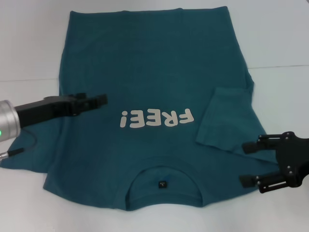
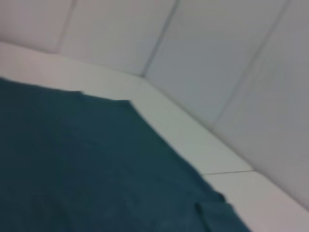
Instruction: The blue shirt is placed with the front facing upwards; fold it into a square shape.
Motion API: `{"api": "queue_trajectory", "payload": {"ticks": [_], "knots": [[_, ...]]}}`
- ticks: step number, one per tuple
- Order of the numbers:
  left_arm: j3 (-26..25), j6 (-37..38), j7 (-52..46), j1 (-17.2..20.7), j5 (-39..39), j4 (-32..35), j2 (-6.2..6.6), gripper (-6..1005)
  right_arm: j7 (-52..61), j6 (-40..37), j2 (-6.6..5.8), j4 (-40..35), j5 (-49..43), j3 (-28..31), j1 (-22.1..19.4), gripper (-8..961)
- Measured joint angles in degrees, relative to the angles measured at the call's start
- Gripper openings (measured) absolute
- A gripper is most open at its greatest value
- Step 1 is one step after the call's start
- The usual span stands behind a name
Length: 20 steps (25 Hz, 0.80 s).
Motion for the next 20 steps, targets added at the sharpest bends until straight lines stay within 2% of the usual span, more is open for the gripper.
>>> {"api": "queue_trajectory", "payload": {"ticks": [6,12,13,20], "knots": [[0.1,-2.8,-12.7,2.2,7.4,-6.5,-0.48,826,-1.3,1.8,0.44,0.5,0.0,1.7,0.1,935],[0.1,-2.5,-23.0,1.0,14.6,-8.7,-0.04,826,-3.0,2.4,1.46,1.1,0.3,3.7,0.3,935],[0.2,-2.2,-27.6,0.2,19.3,-10.2,0.23,825,-3.3,2.4,1.57,1.5,0.3,3.7,0.4,935],[-0.3,-1.2,-33.2,-0.4,23.2,-12.7,1.08,825,-5.8,3.6,1.73,5.7,1.3,4.1,0.5,930]]}}
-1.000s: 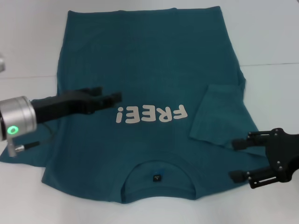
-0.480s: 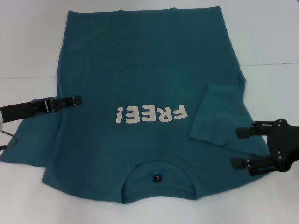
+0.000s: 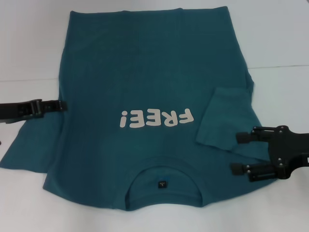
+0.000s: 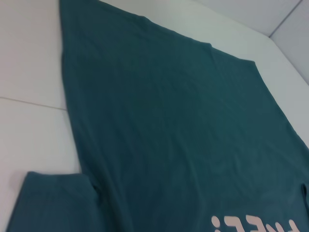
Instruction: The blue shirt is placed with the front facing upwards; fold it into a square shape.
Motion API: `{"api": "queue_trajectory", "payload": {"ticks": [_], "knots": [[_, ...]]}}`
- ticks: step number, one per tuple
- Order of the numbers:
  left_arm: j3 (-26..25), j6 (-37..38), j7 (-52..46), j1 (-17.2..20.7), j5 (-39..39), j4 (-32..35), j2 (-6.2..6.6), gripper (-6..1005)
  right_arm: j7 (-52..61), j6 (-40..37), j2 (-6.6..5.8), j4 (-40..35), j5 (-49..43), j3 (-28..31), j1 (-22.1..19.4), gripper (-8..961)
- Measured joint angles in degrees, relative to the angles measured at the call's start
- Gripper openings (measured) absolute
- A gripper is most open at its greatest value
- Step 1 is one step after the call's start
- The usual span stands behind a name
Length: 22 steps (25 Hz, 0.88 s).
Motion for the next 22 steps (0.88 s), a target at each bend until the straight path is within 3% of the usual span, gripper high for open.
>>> {"api": "queue_trajectory", "payload": {"ticks": [4,14,22], "knots": [[0.3,1.7,-3.6,-0.8,2.3,-1.3,0.58,825,-1.0,0.7,-0.01,1.5,0.6,0.0,0.0,930],[2.8,5.5,-13.5,-5.0,13.9,-4.6,0.04,825,-2.1,2.1,-0.01,4.1,0.9,0.0,0.4,929],[2.8,8.5,-16.1,-8.7,20.5,-4.6,1.11,824,-2.3,2.8,-0.01,5.0,1.6,0.0,0.4,930]]}}
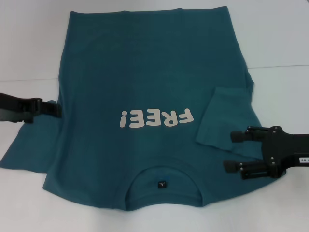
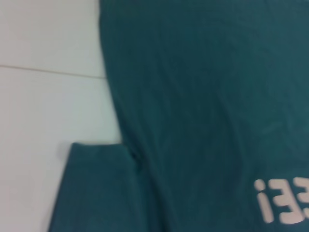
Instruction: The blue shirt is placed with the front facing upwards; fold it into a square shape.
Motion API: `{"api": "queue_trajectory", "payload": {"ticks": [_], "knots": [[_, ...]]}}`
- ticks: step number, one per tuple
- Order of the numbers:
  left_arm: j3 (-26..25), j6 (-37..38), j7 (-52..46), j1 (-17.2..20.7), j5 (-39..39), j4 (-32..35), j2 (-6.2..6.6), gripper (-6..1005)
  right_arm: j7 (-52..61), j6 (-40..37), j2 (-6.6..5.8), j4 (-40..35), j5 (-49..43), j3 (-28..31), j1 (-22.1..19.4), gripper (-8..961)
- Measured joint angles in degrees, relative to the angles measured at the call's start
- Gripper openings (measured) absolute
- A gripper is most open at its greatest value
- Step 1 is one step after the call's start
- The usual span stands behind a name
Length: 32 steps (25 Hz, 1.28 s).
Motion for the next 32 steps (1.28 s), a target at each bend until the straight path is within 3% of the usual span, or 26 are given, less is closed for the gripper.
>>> {"api": "queue_trajectory", "payload": {"ticks": [8,32], "knots": [[-0.8,0.7,-1.3,-0.1,4.2,0.9,0.68,825,-0.4,0.1,0.08,1.4,0.5,0.0,0.2,930],[-1.0,-5.3,-2.3,1.2,7.9,7.8,0.49,825,-0.5,1.0,0.09,4.1,0.8,0.0,1.5,930]]}}
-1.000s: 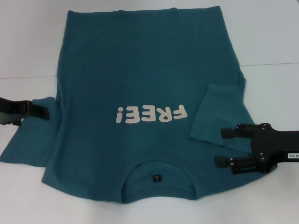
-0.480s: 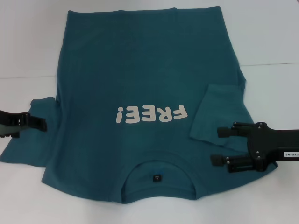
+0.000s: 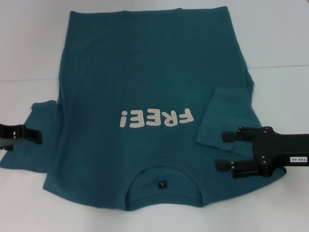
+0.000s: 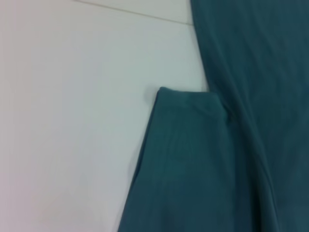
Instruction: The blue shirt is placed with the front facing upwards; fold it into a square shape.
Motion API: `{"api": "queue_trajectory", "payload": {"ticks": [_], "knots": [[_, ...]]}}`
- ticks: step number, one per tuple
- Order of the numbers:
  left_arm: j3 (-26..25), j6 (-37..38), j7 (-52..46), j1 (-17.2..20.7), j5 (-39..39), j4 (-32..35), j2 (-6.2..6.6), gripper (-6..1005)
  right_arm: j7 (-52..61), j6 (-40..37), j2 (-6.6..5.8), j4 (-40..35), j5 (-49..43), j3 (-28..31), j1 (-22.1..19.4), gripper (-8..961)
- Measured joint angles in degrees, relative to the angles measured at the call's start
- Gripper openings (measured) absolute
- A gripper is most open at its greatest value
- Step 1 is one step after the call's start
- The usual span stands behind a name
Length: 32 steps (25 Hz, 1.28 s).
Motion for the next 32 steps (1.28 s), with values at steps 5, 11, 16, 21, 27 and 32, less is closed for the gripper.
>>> {"api": "queue_trajectory", "payload": {"ticks": [5,11,16,21,27,32], "knots": [[-0.7,0.0,-0.4,0.6,0.4,0.0,-0.01,825,0.0,0.7,0.0,0.1,0.0,-0.5,0.3,930],[-1.8,-0.3,-0.4,1.2,0.4,0.0,0.19,825,-0.1,0.8,0.0,0.6,0.0,-0.5,0.8,929],[-2.1,-1.0,-0.4,1.6,0.4,0.5,0.32,825,-0.7,1.5,0.0,1.1,0.0,-0.5,1.0,929],[-2.2,-1.6,-0.5,1.6,0.4,1.8,0.65,825,-0.8,1.8,0.0,1.6,0.0,-0.5,1.3,929],[-2.2,-2.3,-0.7,1.6,1.3,2.2,0.72,825,-0.8,2.1,0.0,1.6,0.0,-0.5,1.6,930],[-2.8,-3.2,-0.7,1.6,1.8,3.6,0.96,825,-0.8,2.4,0.0,1.6,0.0,-0.6,1.7,930]]}}
